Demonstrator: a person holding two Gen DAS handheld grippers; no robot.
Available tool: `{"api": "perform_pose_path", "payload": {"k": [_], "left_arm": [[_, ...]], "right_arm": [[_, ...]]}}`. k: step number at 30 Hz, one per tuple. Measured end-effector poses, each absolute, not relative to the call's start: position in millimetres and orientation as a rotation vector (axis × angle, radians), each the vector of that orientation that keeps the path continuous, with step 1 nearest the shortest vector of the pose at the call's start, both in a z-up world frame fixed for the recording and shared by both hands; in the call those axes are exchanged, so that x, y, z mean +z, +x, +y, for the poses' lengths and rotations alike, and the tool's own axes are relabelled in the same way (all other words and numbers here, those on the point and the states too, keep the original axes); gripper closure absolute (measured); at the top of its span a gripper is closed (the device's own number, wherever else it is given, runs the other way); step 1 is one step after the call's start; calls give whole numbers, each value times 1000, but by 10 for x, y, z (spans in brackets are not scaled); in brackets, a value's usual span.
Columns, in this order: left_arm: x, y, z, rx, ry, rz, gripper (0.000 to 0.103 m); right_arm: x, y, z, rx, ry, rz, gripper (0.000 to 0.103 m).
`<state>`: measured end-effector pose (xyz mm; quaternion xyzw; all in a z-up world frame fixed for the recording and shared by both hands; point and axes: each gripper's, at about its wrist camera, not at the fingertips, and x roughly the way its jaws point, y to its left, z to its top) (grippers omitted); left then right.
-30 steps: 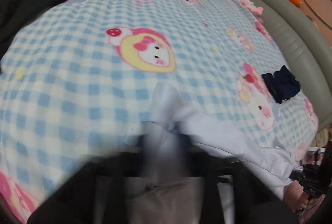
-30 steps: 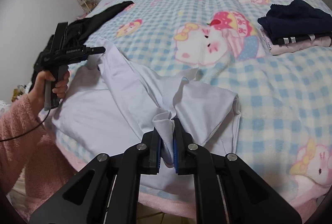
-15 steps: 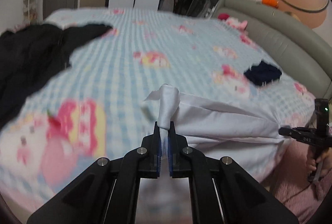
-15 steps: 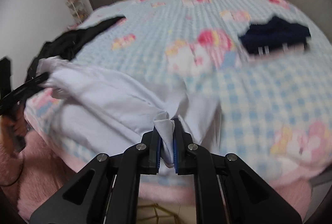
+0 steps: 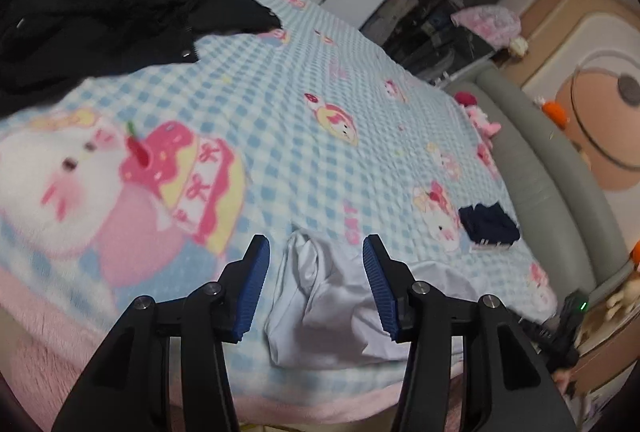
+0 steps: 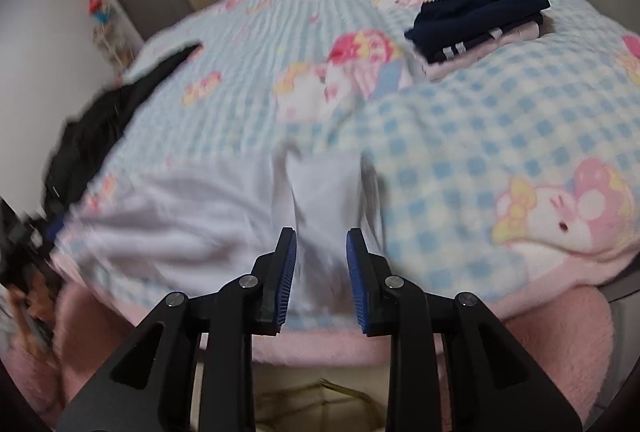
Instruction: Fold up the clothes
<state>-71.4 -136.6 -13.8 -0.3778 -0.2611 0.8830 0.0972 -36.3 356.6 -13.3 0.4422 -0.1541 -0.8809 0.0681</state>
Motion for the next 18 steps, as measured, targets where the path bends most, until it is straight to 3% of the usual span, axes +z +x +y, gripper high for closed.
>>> {"api": "perform_pose_path", "payload": {"k": [9,15,16,18], "left_arm": [[-581,-634,-861,2586,-1541,-344,51],[-590,-328,-1060,2521,-1502,-503,53],[-571,-316,-1090,2494,-1456,-571,52],[-590,-348,-1163,2434,-1397,-737,52]], "right_arm": [[-539,-586,2980,-2550,1527,-244,75],[-620,-262,3325,-2521,1589,-271,72],[-564,-232,3387,-2532,1567,-305,69],[-461,-198,3523,-2551,1503,-416,50]]}}
